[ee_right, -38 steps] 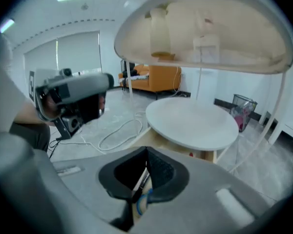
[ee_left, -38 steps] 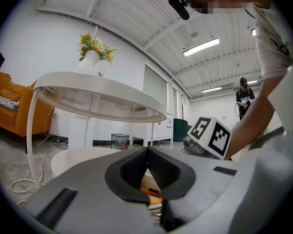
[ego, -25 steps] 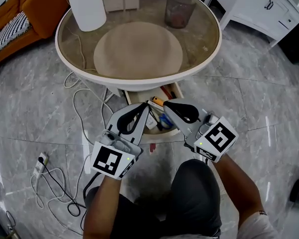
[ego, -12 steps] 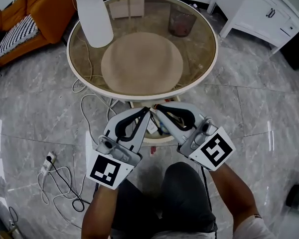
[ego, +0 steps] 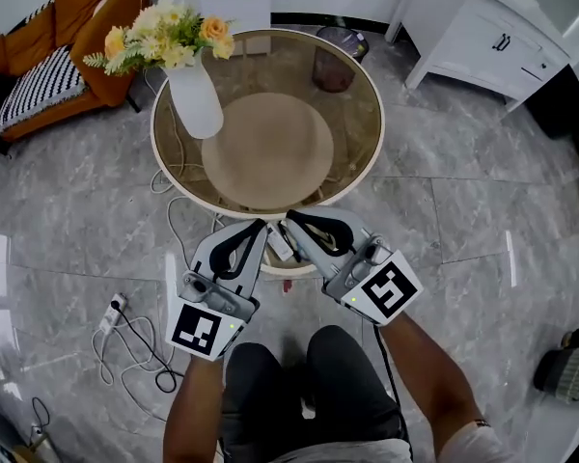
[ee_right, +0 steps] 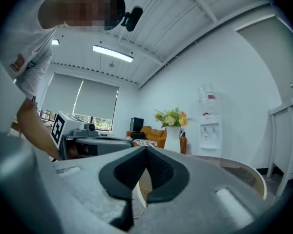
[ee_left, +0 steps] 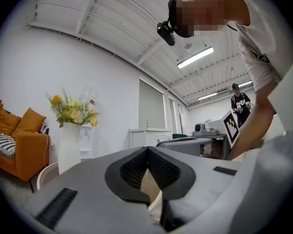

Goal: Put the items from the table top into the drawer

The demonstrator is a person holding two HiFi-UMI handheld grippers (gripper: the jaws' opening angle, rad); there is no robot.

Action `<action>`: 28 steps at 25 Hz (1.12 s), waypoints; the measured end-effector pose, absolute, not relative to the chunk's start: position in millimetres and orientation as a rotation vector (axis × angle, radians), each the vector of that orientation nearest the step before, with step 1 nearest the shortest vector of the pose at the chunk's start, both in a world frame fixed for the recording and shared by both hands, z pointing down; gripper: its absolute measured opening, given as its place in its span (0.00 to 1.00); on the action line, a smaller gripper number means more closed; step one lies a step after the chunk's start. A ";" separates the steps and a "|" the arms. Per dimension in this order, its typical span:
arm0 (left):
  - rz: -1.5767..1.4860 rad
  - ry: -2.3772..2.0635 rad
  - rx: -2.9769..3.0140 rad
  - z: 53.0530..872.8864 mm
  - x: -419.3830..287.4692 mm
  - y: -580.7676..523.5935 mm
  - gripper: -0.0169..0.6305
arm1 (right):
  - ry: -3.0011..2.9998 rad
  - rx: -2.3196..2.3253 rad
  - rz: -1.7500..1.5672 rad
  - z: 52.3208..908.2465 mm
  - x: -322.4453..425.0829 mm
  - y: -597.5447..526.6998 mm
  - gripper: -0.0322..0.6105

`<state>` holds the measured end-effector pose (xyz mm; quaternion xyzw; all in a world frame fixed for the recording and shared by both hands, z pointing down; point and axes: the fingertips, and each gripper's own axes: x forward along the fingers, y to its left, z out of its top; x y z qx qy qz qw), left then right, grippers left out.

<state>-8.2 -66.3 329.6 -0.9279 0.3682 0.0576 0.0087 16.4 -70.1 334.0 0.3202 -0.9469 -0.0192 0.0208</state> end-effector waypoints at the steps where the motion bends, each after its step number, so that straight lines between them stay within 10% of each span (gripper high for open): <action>1: 0.168 1.161 -2.901 314.6 -9.8 -67.2 0.03 | -2.933 0.997 -0.059 321.0 16.6 -70.8 0.05; 28: 0.117 1.157 -2.947 12.1 -10.8 -9.3 0.03 | -2.959 1.073 0.019 26.4 16.0 -13.9 0.05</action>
